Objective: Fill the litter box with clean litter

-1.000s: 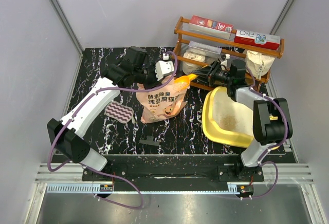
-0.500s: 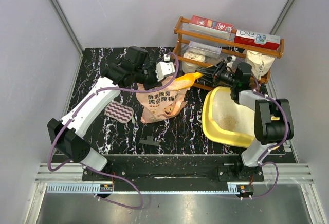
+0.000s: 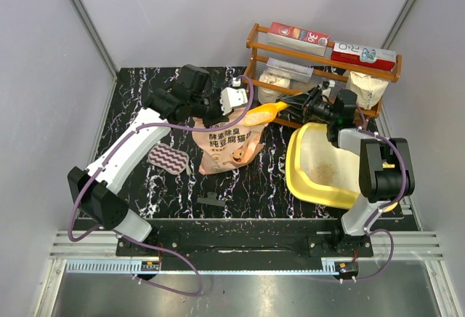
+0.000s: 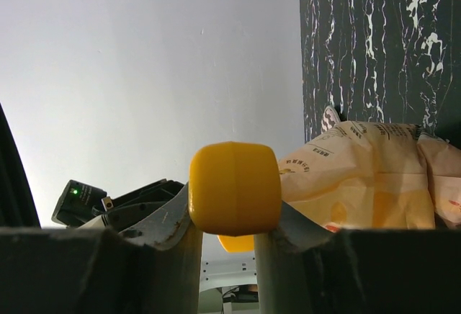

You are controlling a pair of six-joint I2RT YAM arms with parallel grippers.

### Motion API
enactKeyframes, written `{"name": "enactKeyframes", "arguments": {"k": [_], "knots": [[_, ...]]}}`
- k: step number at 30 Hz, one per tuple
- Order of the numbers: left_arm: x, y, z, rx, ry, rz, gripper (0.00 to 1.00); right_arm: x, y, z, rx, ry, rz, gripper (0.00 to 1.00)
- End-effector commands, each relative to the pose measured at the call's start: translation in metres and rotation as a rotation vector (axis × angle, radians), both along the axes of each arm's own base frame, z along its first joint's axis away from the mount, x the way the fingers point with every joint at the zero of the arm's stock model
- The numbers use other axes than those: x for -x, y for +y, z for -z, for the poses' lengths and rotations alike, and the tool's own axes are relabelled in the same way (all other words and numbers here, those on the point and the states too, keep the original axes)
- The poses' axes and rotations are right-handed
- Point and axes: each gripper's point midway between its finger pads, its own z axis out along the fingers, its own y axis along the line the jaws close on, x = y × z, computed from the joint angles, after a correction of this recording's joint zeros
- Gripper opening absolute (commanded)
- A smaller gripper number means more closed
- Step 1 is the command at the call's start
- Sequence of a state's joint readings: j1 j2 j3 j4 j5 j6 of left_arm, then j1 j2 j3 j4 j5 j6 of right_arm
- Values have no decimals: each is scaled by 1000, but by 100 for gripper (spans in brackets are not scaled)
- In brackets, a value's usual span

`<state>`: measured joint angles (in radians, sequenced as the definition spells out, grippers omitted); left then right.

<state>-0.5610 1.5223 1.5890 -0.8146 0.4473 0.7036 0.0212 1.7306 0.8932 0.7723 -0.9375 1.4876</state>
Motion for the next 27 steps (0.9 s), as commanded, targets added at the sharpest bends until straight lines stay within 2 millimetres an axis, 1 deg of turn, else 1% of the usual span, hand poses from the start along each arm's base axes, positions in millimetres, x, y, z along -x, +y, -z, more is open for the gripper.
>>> {"name": "enactKeyframes", "arguments": {"k": [1, 6, 10, 11, 13, 14, 15, 17, 18, 21, 22, 24, 25, 27], "knots": [[-12, -7, -78, 127, -235, 16, 10, 0, -22, -27, 23, -100, 42, 0], [-9, -9, -72, 132, -213, 29, 10, 7, -30, -33, 29, -106, 17, 0], [-6, -11, -71, 142, -196, 41, 10, 11, -38, -38, 29, -109, 22, 0], [-6, -12, -73, 147, -199, 41, 10, 13, -40, -41, 31, -119, 25, 0], [-6, -13, -74, 151, -196, 42, 10, 15, -50, -42, 31, -118, 42, 0], [-6, -14, -75, 156, -192, 43, 10, 18, -53, -47, 33, -130, 50, 0], [-6, -14, -74, 157, -187, 42, 10, 20, -60, -43, 32, -113, 63, 0], [-6, -17, -74, 170, -174, 42, 11, 25, -68, -48, 40, -127, 77, 0], [-6, -18, -73, 173, -171, 45, 11, 27, -75, -45, 39, -109, 92, 0], [-6, -22, -73, 181, -159, 57, 11, 35, -83, -47, 43, -107, 98, 0], [-6, -24, -72, 184, -152, 63, 11, 36, -92, -47, 45, -106, 118, 0], [-7, -26, -75, 195, -148, 66, 11, 41, -96, -47, 50, -102, 122, 0], [-7, -28, -76, 203, -142, 76, 11, 41, -103, -48, 55, -101, 140, 0], [-6, -32, -77, 211, -139, 88, 11, 47, -108, -50, 64, -100, 154, 0]]}}
